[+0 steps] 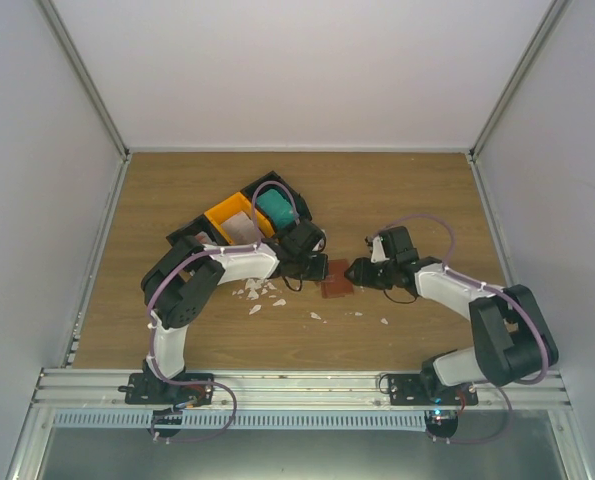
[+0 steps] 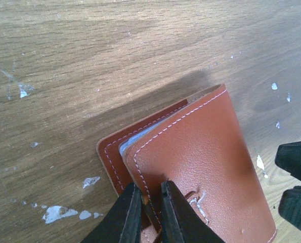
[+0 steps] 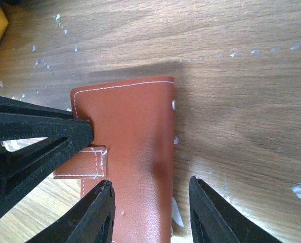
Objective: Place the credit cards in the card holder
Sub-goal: Turn over the card holder at the center of the board.
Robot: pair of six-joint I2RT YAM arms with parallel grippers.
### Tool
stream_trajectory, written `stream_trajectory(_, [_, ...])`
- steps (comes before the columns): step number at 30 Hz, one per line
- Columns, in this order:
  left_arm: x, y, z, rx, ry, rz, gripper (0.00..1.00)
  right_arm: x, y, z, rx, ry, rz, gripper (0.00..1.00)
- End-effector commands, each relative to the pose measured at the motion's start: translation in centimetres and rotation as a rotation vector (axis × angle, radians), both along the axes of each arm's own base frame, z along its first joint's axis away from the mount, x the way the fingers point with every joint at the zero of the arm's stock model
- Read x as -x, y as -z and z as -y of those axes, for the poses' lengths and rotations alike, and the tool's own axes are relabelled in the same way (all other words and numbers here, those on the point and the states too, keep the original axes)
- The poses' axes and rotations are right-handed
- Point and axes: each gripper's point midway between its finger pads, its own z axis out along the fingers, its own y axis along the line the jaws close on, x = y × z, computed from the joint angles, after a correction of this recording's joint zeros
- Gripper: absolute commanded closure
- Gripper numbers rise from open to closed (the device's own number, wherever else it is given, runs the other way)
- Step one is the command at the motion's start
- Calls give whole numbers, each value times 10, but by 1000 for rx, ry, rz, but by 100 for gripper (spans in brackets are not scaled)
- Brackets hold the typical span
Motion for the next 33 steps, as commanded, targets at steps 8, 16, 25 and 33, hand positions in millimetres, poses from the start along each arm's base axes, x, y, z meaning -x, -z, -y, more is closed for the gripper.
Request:
stream_trajectory(8, [32,70,-49,-194,-9,-124,90,20,15,-24,-192,-65,-87,55])
stream_trajectory(16, [39,77,-57,-189,-22,-148,90,23,12,-40,-334,-81,-85,56])
stream_trajectory(25, [41,70,-57,-156,-19,-131,90,8,2,-41,-370,-23,-31,73])
stream_trajectory(33, [36,50,-49,-98,4,-90,84,5,-2,-37,-335,-20,-8,99])
